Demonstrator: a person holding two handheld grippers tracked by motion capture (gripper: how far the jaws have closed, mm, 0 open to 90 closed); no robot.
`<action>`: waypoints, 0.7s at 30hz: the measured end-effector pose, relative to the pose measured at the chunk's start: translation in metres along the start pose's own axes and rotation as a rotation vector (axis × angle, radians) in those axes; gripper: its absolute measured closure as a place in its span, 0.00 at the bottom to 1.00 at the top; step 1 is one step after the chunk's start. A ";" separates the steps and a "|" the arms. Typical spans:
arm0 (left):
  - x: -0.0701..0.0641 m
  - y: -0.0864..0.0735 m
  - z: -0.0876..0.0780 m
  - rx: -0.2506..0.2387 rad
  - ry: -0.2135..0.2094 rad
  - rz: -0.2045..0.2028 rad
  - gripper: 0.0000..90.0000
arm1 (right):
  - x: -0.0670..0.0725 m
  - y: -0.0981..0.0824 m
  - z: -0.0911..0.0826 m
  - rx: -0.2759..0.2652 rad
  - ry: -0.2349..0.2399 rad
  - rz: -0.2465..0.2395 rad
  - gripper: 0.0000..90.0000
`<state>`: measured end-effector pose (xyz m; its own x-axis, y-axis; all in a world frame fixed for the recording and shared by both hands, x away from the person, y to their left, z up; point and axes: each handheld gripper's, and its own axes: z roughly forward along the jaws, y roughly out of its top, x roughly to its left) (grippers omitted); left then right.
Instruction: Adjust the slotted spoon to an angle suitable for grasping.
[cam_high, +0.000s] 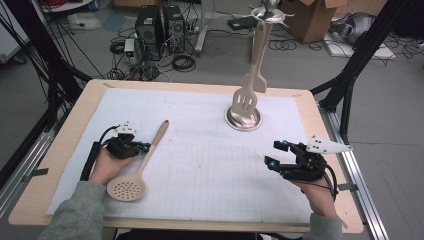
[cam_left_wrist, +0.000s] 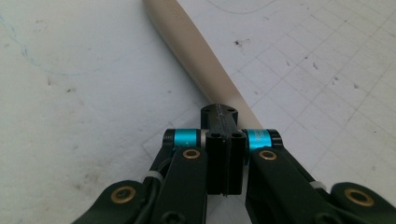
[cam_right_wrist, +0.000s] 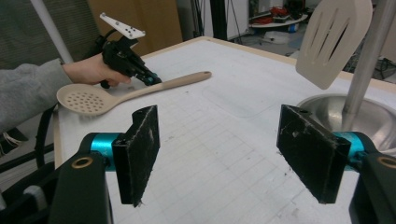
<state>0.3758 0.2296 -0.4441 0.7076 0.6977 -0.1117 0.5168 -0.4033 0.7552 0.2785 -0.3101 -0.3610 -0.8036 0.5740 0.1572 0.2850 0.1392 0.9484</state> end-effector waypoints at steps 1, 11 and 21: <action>0.000 0.000 0.001 -0.001 -0.005 0.006 1.00 | 0.000 0.000 0.001 0.001 0.004 -0.003 0.32; 0.001 0.009 0.008 0.032 -0.030 0.037 1.00 | 0.003 -0.005 0.003 0.036 -0.002 0.005 0.32; 0.001 0.012 0.015 0.022 -0.078 0.046 1.00 | 0.004 -0.008 0.005 0.059 -0.010 0.001 0.32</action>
<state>0.3899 0.2165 -0.4449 0.7656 0.6304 -0.1279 0.4931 -0.4475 0.7460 0.2750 -0.3050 -0.3691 -0.7983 0.5820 0.1552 0.3165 0.1860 0.9302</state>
